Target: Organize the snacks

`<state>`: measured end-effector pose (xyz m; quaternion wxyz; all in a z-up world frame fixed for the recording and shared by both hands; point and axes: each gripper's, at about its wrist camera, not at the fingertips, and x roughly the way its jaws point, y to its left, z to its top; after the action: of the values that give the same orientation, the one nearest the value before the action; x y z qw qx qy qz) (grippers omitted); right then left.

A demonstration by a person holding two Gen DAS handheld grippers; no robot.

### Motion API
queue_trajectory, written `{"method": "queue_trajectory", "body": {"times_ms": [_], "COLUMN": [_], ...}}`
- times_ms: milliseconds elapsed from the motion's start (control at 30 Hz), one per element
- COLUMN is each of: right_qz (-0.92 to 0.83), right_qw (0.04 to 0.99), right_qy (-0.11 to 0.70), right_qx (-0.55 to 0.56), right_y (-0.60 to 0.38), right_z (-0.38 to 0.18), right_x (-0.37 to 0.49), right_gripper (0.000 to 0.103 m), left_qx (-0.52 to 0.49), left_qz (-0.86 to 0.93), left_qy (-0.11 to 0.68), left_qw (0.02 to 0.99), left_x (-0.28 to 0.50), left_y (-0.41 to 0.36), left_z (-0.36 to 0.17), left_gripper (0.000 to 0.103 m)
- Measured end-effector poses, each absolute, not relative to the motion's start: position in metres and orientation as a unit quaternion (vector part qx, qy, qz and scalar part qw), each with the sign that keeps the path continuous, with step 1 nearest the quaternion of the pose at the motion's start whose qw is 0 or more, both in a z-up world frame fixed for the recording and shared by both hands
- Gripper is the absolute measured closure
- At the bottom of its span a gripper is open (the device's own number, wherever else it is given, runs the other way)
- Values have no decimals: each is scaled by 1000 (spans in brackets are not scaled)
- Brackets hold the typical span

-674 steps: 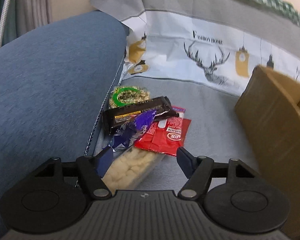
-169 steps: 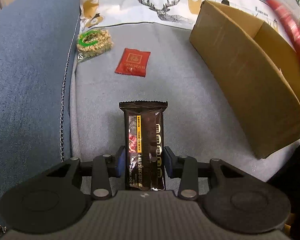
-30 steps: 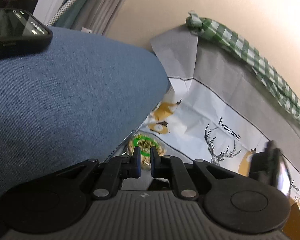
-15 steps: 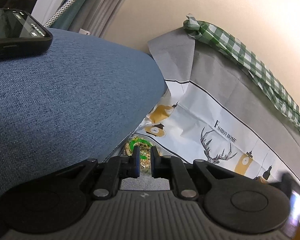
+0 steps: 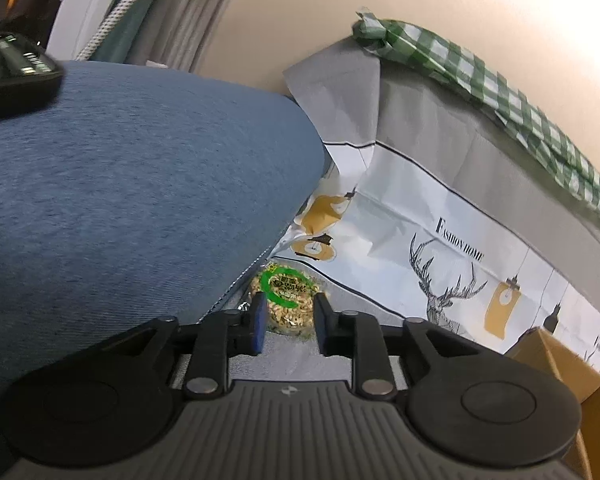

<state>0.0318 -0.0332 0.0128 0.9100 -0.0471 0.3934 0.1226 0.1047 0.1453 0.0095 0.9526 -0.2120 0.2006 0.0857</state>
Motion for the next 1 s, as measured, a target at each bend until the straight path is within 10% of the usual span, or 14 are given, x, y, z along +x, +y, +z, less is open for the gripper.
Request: {"method": "queue_trajectory", "body": {"times_ms": [433,667,900,1000], "right_qz": [120,128,131,131], "right_qw": [918,913,910,910], "right_qy": [376,386,393,393], "right_qx": [-47,-31,-20,-19], "right_y": [-38,-41,-43,-43], "right_z": [-17,-16,-15,-15], "right_x": [14,14,16,15], "right_gripper": [58,57,57,57], "left_qx": [18,131,159,139], "left_qz": [120,184,192,181], "left_qy": [192,210,228,260], "left_qw": [974,951,941,938], "left_x": [161,202,226,233], "left_y": [83,60,57,66], "left_z": [-10,-40,-52,-55], "left_gripper": [15,4,5,31]}}
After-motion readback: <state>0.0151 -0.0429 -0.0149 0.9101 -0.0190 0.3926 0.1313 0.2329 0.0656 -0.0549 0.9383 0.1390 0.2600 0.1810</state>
